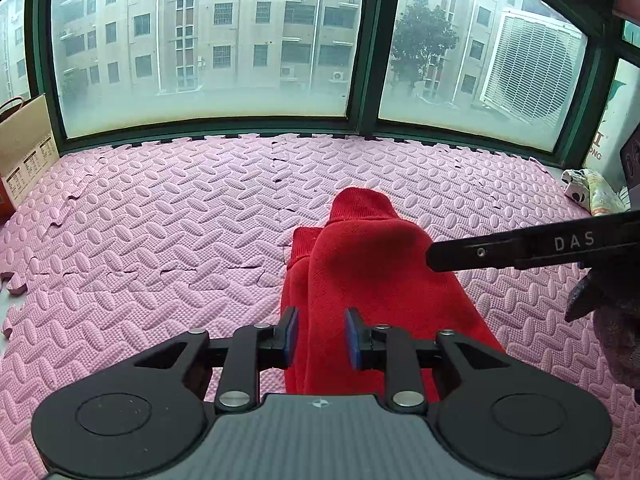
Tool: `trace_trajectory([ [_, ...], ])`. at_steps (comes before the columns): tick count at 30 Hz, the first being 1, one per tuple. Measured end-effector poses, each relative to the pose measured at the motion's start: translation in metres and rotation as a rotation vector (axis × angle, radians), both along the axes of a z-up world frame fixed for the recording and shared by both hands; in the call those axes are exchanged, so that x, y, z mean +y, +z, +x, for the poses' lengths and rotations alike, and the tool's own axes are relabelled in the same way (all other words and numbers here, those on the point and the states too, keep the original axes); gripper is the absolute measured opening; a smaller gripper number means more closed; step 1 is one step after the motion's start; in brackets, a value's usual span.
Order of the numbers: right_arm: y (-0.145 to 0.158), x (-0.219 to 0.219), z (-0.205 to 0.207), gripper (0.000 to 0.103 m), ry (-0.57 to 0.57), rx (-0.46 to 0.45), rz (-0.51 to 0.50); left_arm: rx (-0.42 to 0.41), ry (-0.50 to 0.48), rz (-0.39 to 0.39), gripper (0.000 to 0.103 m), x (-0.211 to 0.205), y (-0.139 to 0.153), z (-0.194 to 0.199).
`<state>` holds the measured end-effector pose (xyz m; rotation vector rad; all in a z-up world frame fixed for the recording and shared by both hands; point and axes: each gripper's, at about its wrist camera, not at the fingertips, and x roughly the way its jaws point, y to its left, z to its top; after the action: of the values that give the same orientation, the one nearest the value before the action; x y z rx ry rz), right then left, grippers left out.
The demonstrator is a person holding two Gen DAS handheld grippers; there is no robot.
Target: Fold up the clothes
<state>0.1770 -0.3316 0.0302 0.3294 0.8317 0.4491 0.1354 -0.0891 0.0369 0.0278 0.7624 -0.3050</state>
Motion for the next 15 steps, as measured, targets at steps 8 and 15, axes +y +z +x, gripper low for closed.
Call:
trace_trajectory([
  [8,-0.013,-0.004,0.009,0.01,-0.087,0.023,0.081,-0.018,-0.004,-0.016,0.009,0.003,0.001,0.003],
  [15,-0.001,0.008,0.007,0.009,-0.059,-0.052,0.078,-0.052,0.02,-0.038,0.009,0.018,0.018,-0.002],
])
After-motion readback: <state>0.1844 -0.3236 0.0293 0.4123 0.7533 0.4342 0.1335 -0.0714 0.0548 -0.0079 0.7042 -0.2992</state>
